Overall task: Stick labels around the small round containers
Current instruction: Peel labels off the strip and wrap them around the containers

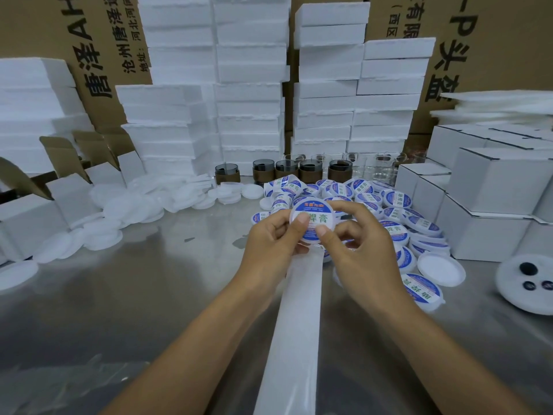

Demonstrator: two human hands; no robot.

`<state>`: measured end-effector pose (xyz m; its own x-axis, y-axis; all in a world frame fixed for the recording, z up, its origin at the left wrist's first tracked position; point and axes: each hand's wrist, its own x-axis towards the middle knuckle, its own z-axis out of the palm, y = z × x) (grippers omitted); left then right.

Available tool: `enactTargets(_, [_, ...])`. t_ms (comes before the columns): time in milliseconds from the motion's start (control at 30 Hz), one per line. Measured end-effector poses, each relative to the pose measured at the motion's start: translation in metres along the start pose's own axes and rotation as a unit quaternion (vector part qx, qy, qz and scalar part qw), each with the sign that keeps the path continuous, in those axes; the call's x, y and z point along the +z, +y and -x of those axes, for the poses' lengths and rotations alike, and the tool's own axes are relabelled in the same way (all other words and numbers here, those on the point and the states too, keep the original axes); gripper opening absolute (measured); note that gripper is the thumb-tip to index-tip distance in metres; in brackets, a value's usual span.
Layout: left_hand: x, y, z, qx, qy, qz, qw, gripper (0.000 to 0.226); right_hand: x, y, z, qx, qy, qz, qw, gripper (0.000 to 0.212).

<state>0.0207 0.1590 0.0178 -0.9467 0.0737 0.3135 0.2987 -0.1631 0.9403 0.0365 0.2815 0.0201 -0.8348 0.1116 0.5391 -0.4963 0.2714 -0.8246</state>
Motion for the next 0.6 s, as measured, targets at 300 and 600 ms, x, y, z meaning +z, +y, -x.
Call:
enactTargets(300, [-0.0004, -0.0011, 0.0014, 0.004, -0.055, -0.046, 0.997, 0.034, -0.0055, 0.0012, -0.0022, 0.053, 0.029, -0.077, 0.995, 0.013])
enactTargets(600, [-0.0016, -0.0052, -0.0042, -0.042, -0.018, 0.019, 0.999, 0.023, -0.0070, 0.0014, -0.0023, 0.045, -0.027, -0.071, 0.996, 0.020])
